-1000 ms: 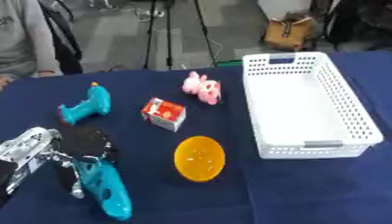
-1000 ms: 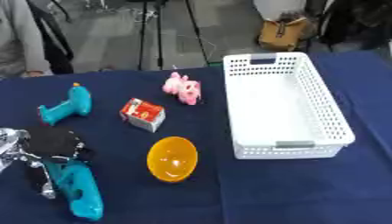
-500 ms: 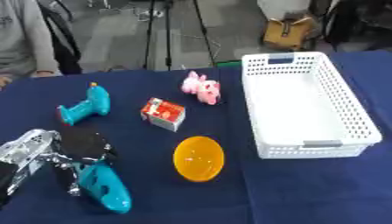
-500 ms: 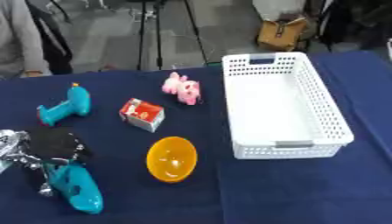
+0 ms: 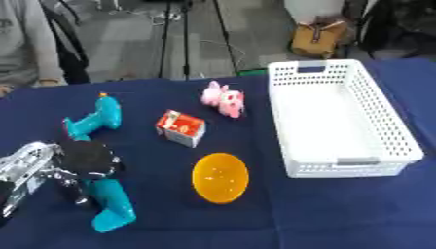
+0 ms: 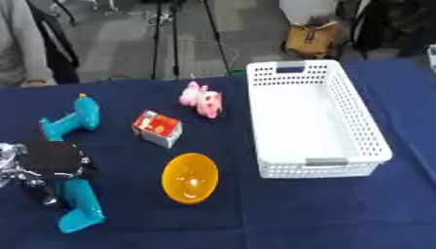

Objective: Pick up objects on the table and place them in the box.

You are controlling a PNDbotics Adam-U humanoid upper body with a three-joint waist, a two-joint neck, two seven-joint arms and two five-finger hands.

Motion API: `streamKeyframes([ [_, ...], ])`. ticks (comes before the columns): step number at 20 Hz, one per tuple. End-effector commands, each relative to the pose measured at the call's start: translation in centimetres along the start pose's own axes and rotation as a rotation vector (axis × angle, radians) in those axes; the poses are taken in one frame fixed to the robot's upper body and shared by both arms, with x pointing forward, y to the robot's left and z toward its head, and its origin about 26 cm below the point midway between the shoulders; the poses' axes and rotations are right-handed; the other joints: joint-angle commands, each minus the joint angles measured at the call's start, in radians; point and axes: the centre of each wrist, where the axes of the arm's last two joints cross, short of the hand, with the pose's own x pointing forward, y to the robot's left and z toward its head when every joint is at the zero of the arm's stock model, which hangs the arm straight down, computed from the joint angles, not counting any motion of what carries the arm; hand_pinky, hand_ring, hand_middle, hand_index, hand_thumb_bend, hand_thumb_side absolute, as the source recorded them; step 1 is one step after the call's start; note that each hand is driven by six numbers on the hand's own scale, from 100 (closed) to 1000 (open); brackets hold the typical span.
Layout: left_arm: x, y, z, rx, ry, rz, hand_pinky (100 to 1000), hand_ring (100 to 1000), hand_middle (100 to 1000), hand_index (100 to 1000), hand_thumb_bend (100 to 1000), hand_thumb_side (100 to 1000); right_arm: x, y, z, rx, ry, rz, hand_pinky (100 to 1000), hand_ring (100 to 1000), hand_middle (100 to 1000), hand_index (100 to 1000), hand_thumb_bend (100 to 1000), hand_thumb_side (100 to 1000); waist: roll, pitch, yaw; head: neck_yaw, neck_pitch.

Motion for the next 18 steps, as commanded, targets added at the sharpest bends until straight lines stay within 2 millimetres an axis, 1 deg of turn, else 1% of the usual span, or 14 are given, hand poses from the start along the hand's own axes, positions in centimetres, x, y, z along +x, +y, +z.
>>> streamKeyframes([
  [1, -1.6, 1.8, 2.6, -0.005, 0.069, -0.011, 471, 470, 483, 602, 386, 146, 0.6, -0.6, -0.6, -0.002, -0.028, 0.015, 481, 544, 614, 801, 143, 574, -0.001, -0.010, 0.001, -0.003, -0.010],
  [2, -1.6, 2.0, 2.9, -0.008, 0.075, -0.002, 471, 470, 483, 602, 386, 146, 0.6, -0.6, -0.6, -0.002, -0.028, 0.015, 481, 544, 614, 801, 143, 574, 0.000, -0.009, 0.001, -0.004, -0.010],
  [3, -1.7, 2.3, 3.1, -0.011, 0.082, 0.007, 459, 455, 466, 581, 362, 131, 0.6, -0.6, -0.6, -0.002, -0.027, 0.016, 481, 544, 614, 801, 132, 579, 0.000, -0.010, 0.002, -0.004, -0.010],
  [4, -2.1, 2.7, 3.6, -0.017, 0.101, 0.014, 459, 455, 466, 581, 362, 131, 0.5, -0.6, -0.6, -0.001, -0.025, 0.017, 481, 544, 614, 801, 132, 579, 0.002, -0.012, 0.002, -0.004, -0.010],
  [5, -2.4, 3.1, 4.0, -0.022, 0.114, 0.020, 422, 417, 433, 546, 355, 115, 0.5, -0.6, -0.6, -0.001, -0.024, 0.016, 481, 544, 614, 801, 133, 579, 0.002, -0.012, 0.002, -0.004, -0.011],
  [7, -2.8, 3.8, 4.4, -0.031, 0.133, 0.041, 367, 369, 388, 509, 326, 100, 0.5, -0.6, -0.6, 0.001, -0.023, 0.015, 481, 544, 614, 801, 133, 579, 0.004, -0.014, 0.001, -0.005, -0.012],
  [8, -2.8, 3.8, 4.5, -0.040, 0.137, 0.059, 360, 363, 382, 501, 324, 100, 0.5, -0.6, -0.5, 0.001, -0.023, 0.015, 481, 544, 614, 801, 133, 579, 0.005, -0.014, 0.001, -0.005, -0.013],
  [9, -2.9, 3.8, 4.4, -0.051, 0.138, 0.077, 350, 352, 371, 489, 319, 113, 0.5, -0.6, -0.5, 0.002, -0.023, 0.015, 481, 544, 614, 801, 133, 579, 0.006, -0.014, 0.000, -0.005, -0.013],
  [11, -2.7, 2.7, 4.0, -0.106, 0.131, 0.122, 307, 313, 337, 456, 295, 100, 0.5, -0.6, -0.6, 0.003, -0.024, 0.014, 481, 543, 614, 801, 133, 580, 0.007, -0.014, -0.004, -0.004, -0.015],
  [12, -2.7, 2.4, 3.8, -0.126, 0.126, 0.142, 307, 313, 337, 456, 295, 100, 0.5, -0.6, -0.6, 0.003, -0.023, 0.014, 481, 543, 614, 801, 133, 580, 0.007, -0.014, -0.005, -0.004, -0.015],
  [13, -2.7, 2.2, 3.7, -0.141, 0.122, 0.158, 276, 287, 313, 432, 264, 119, 0.5, -0.6, -0.6, 0.003, -0.023, 0.014, 481, 543, 614, 801, 134, 580, 0.007, -0.014, -0.005, -0.005, -0.015],
  [15, -2.6, 1.4, 3.3, -0.175, 0.107, 0.208, 266, 278, 307, 426, 232, 135, 0.5, -0.6, -0.6, 0.001, -0.023, 0.015, 481, 543, 614, 801, 134, 580, 0.006, -0.013, -0.008, -0.009, -0.016],
  [16, -2.6, 1.3, 3.2, -0.183, 0.102, 0.231, 266, 278, 307, 426, 232, 135, 0.5, -0.6, -0.6, 0.001, -0.023, 0.015, 481, 543, 614, 801, 134, 580, 0.006, -0.013, -0.008, -0.009, -0.016],
  [18, -2.9, 1.8, 3.0, -0.175, 0.097, 0.264, 259, 278, 312, 430, 173, 147, 0.5, -0.6, -0.5, 0.000, -0.021, 0.014, 481, 543, 614, 801, 133, 580, 0.005, -0.014, -0.008, -0.009, -0.017],
])
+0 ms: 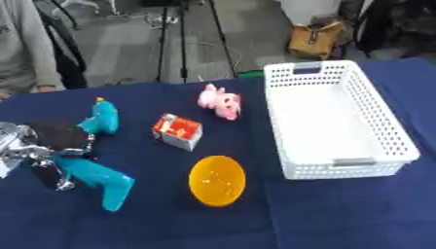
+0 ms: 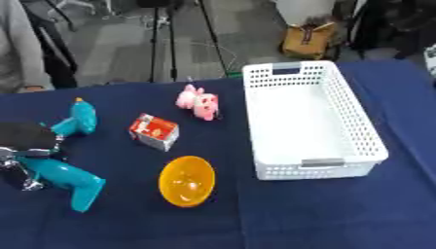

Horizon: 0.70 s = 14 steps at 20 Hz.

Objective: Pick up objects on the table and place them in the box.

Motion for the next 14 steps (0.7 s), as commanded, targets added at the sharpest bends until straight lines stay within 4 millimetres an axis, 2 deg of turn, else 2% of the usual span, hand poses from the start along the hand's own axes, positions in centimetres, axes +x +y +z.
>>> streamKeyframes([
  [1, -0.9, 1.7, 0.8, -0.042, -0.027, 0.008, 258, 277, 311, 430, 170, 144, 0.5, -0.6, -0.5, -0.001, -0.022, 0.014, 481, 543, 614, 801, 133, 580, -0.004, -0.014, 0.001, -0.001, -0.012],
  [7, -0.4, 7.1, 1.1, 0.030, -0.070, 0.025, 254, 275, 310, 429, 162, 121, 0.3, -0.5, -0.3, 0.004, -0.015, 0.013, 481, 543, 614, 801, 134, 581, -0.005, -0.022, 0.002, -0.003, -0.013],
  [14, 2.5, 14.5, 0.6, 0.156, -0.145, -0.038, 261, 281, 312, 431, 195, 100, 0.2, -0.2, -0.3, 0.010, -0.015, 0.000, 481, 542, 613, 801, 135, 582, -0.008, -0.028, -0.019, 0.001, -0.022],
])
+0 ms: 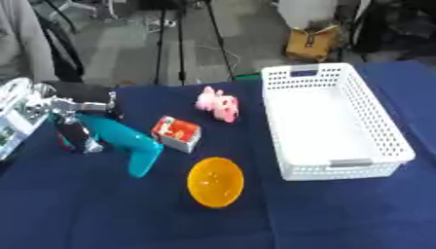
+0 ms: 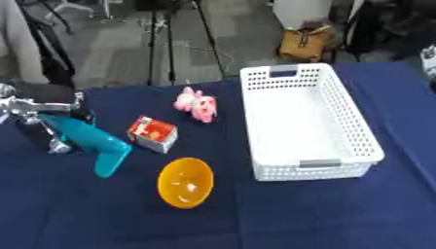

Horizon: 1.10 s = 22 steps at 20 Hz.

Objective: Pick up objects on the table and place them in the box.

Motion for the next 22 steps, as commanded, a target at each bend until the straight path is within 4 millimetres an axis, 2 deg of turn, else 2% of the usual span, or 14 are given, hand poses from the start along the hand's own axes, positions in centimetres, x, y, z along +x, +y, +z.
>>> streamKeyframes([
  [1, 1.3, 3.2, -0.3, -0.036, -0.083, -0.124, 261, 281, 312, 431, 195, 100, 0.4, -0.2, -0.5, 0.010, -0.025, 0.001, 481, 542, 613, 801, 135, 582, -0.004, -0.015, -0.006, 0.002, -0.015],
  [6, 3.6, 6.4, -2.6, 0.055, -0.115, -0.171, 283, 285, 315, 434, 219, 100, 0.5, 0.1, -0.9, 0.019, -0.040, -0.014, 481, 541, 613, 801, 136, 582, -0.007, -0.012, -0.038, 0.008, -0.031],
  [11, 5.2, 7.3, -4.6, 0.135, -0.115, -0.182, 284, 290, 317, 436, 261, 100, 0.7, 0.5, -1.4, 0.032, -0.060, -0.029, 481, 542, 614, 802, 137, 582, -0.008, -0.008, -0.070, 0.012, -0.045],
  [15, 7.2, 9.1, -4.8, 0.255, -0.106, -0.225, 308, 317, 334, 450, 434, 100, 0.9, 0.9, -1.9, 0.045, -0.080, -0.044, 482, 541, 614, 802, 137, 583, -0.006, -0.003, -0.100, 0.022, -0.061],
  [19, 9.2, 10.3, -4.8, 0.383, -0.085, -0.233, 344, 353, 366, 474, 453, 100, 1.2, 1.3, -2.4, 0.058, -0.098, -0.063, 482, 541, 613, 802, 133, 585, -0.002, 0.003, -0.127, 0.040, -0.078],
  [22, 10.0, 10.4, -5.3, 0.440, -0.057, -0.234, 354, 362, 373, 477, 465, 100, 1.3, 1.6, -2.6, 0.065, -0.108, -0.074, 482, 541, 613, 802, 134, 586, -0.002, 0.007, -0.141, 0.049, -0.086],
])
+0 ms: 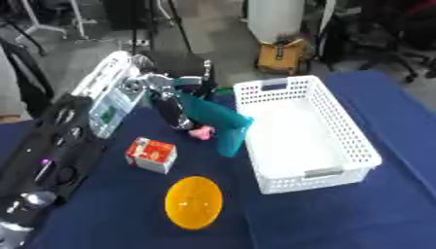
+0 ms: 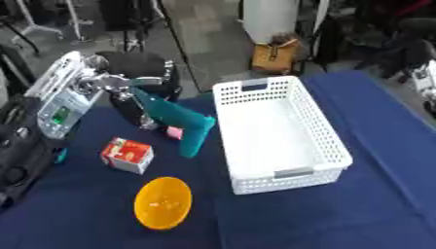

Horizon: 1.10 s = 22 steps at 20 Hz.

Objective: Pick up objects on the table and place them in the box.

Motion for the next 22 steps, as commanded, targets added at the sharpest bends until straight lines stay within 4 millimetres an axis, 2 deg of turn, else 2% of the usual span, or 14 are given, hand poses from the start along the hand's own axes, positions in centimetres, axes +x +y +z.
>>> streamKeyframes([
  [1, 0.6, 1.6, -0.2, 0.092, 0.043, -0.040, 354, 362, 373, 477, 465, 100, 0.8, -0.1, -1.0, 0.014, -0.045, -0.006, 482, 541, 613, 802, 134, 586, -0.007, -0.008, -0.011, 0.015, -0.019],
  [3, 0.9, 1.9, -0.6, 0.138, 0.067, -0.044, 375, 386, 391, 492, 506, 100, 1.0, 0.2, -1.5, 0.019, -0.066, -0.018, 483, 541, 614, 802, 136, 586, -0.006, 0.000, -0.032, 0.025, -0.032],
  [10, 0.9, 1.6, -1.3, 0.240, 0.187, -0.070, 417, 426, 420, 514, 517, 100, 1.5, 1.2, -2.6, 0.043, -0.110, -0.056, 483, 541, 613, 802, 137, 587, -0.002, 0.018, -0.097, 0.053, -0.062],
  [16, 1.1, 1.7, -1.5, 0.337, 0.244, -0.175, 451, 456, 435, 523, 598, 100, 1.9, 1.4, -3.1, 0.054, -0.127, -0.071, 482, 539, 612, 802, 136, 589, 0.029, 0.034, -0.142, 0.063, -0.082],
  [17, 1.1, 1.5, -1.7, 0.347, 0.247, -0.190, 451, 456, 435, 523, 598, 100, 2.0, 1.5, -3.2, 0.055, -0.128, -0.072, 482, 539, 612, 802, 136, 589, 0.032, 0.035, -0.145, 0.063, -0.083],
  [18, 1.2, 1.2, -1.9, 0.354, 0.251, -0.204, 485, 489, 463, 558, 634, 140, 2.0, 1.5, -3.2, 0.055, -0.128, -0.073, 481, 538, 611, 801, 134, 590, 0.033, 0.036, -0.147, 0.062, -0.083],
  [20, 1.2, 0.3, -2.5, 0.349, 0.246, -0.228, 485, 489, 463, 558, 634, 140, 2.1, 1.5, -3.3, 0.056, -0.132, -0.075, 481, 538, 611, 801, 134, 590, 0.039, 0.042, -0.157, 0.062, -0.088],
  [21, 1.1, -0.5, -2.7, 0.333, 0.243, -0.240, 583, 595, 556, 646, 724, 441, 2.1, 1.5, -3.4, 0.058, -0.134, -0.074, 480, 536, 609, 801, 133, 591, 0.045, 0.046, -0.165, 0.062, -0.091],
  [22, 0.9, -1.5, -3.0, 0.308, 0.234, -0.254, 627, 656, 616, 689, 775, 594, 2.2, 1.5, -3.4, 0.059, -0.134, -0.074, 480, 536, 609, 801, 133, 591, 0.047, 0.048, -0.170, 0.063, -0.092],
])
